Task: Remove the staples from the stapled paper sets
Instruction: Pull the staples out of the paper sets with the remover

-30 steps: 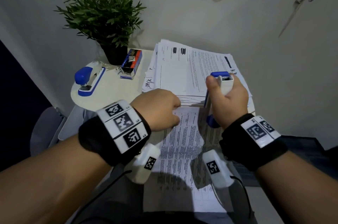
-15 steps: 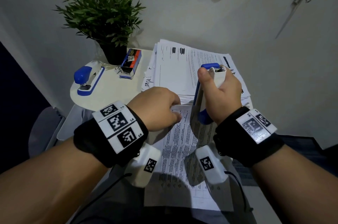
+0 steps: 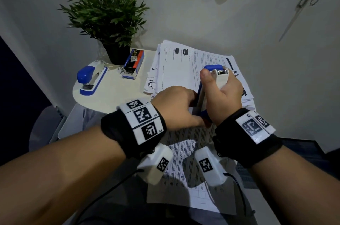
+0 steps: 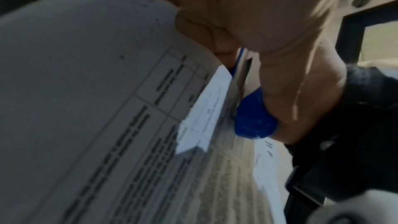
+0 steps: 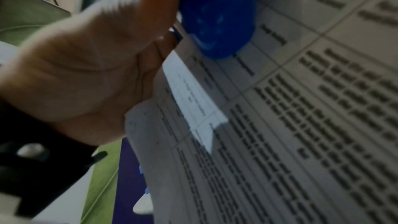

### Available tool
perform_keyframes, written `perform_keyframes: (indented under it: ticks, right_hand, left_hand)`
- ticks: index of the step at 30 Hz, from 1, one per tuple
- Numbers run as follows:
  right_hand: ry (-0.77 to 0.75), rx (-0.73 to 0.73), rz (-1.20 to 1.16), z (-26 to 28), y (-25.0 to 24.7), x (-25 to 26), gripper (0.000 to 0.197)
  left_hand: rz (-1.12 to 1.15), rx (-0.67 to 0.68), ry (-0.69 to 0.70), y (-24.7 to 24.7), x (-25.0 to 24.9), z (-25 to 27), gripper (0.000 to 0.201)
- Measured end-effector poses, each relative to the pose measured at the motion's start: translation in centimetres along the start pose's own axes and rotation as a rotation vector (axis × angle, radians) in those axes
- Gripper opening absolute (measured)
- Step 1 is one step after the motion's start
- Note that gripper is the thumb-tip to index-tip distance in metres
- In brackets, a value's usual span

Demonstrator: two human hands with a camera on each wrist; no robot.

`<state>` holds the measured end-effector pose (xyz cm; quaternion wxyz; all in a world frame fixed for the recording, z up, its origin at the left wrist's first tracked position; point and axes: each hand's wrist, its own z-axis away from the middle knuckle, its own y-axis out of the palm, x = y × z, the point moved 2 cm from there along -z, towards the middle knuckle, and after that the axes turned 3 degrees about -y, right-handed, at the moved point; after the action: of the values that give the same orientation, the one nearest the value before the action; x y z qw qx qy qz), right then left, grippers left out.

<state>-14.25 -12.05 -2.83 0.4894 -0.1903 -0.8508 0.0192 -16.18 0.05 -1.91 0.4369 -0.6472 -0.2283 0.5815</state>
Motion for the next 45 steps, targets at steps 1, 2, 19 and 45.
perform_keyframes:
  ticks: [1,2,19,45]
  right_hand:
    - [-0.004,0.001,-0.002,0.0,0.0,-0.1,0.028]
    - [-0.009,0.005,-0.003,-0.1,0.0,-0.1,0.027]
    - [0.015,-0.216,-0.18,-2.0,-4.3,1.0,0.026]
    - [-0.332,1.15,1.066,6.2,-0.2,-1.9,0.059]
  left_hand:
    - [0.006,-0.013,0.0,0.2,0.0,0.0,0.041]
    - [0.01,-0.028,-0.001,0.3,0.0,0.0,0.039]
    - [-0.138,-0.001,-0.029,-1.8,3.6,-2.0,0.023]
    - [-0.246,0.06,0.138,-0.5,5.5,-1.4,0.026]
